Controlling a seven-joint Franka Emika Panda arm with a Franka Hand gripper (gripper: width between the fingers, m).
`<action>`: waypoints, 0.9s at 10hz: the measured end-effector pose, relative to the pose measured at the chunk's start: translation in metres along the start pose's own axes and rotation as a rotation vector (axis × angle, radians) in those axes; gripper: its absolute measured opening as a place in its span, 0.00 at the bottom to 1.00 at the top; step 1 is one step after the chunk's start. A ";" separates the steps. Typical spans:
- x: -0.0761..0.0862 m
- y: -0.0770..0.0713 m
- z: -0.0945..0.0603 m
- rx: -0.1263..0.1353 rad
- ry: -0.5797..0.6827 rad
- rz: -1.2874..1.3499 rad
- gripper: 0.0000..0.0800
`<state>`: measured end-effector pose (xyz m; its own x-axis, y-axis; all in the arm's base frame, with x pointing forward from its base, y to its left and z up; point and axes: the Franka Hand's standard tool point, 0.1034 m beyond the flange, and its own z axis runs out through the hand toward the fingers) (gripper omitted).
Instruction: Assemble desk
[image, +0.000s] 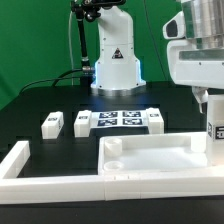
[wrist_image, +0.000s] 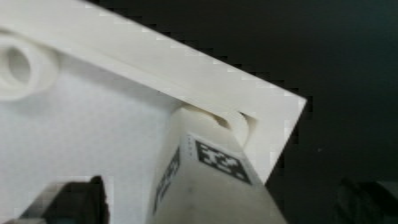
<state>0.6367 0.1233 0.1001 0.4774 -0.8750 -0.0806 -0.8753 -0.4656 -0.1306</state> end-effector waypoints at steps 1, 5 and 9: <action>0.001 0.001 0.000 0.000 0.000 -0.081 0.81; 0.008 0.003 -0.002 -0.032 0.018 -0.543 0.81; 0.012 0.001 -0.003 -0.022 0.039 -0.770 0.80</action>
Offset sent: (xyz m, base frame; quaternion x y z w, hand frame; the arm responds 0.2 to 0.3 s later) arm 0.0000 0.0000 0.0000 0.0000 0.0000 -0.1938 0.9810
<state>0.6411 0.1114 0.1017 0.9497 -0.3074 0.0601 -0.2992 -0.9471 -0.1158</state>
